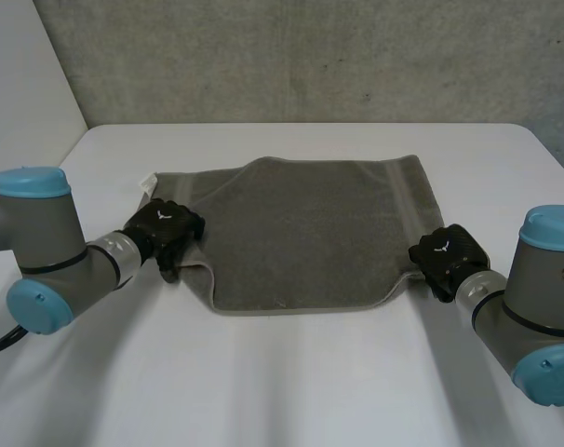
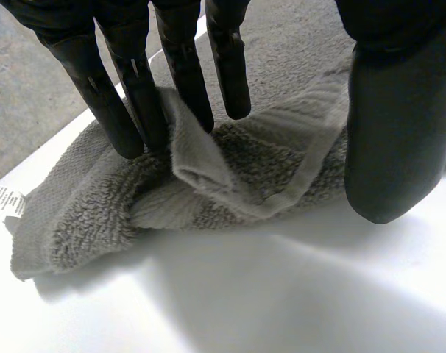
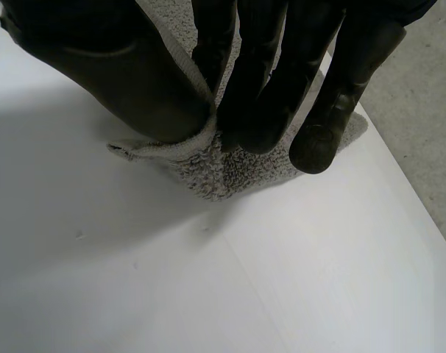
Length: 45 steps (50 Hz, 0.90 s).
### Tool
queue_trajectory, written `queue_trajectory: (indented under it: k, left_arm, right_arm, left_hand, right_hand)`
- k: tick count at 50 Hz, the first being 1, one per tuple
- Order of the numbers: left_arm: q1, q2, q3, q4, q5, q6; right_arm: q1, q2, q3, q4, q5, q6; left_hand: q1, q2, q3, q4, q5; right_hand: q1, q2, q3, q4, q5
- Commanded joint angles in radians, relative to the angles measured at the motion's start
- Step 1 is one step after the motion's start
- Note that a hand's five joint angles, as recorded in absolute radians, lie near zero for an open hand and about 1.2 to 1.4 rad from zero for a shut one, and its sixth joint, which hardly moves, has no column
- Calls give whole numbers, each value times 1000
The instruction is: Fold the towel.
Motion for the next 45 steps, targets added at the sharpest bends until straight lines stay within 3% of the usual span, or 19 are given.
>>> queue_trajectory:
  k: [1,16,27,36,41,45]
  left_arm:
    - [0,-10,5,46,-4,39]
    - [0,-10,8,54,-1,48]
    - [-1,6,-1,52,-4,47]
    - [-15,41,-15,49,-7,45]
    - [-3,133,-73,51,-6,44]
    - [3,188,-121,49,-1,44]
  right_arm:
    - [0,2,-2,0,0,0]
    - [2,14,-3,0,0,-11]
    - [2,14,-3,0,0,-11]
    - [-2,12,-8,2,2,-11]
    - [-15,-43,-12,9,9,-8]
    - [-17,-115,-9,20,11,-5]
  left_hand:
    - [-17,-18,-18,-17,-193]
    - [233,231,232,233,56]
    - [298,296,296,297,121]
    - [524,522,522,524,347]
    - [728,727,727,728,552]
    - [729,727,728,729,552]
  right_hand:
    - [48,61,51,46,47]
    - [48,61,51,46,47]
    - [48,61,51,46,47]
    - [48,61,51,46,47]
    - [48,61,51,46,47]
    - [48,61,51,46,47]
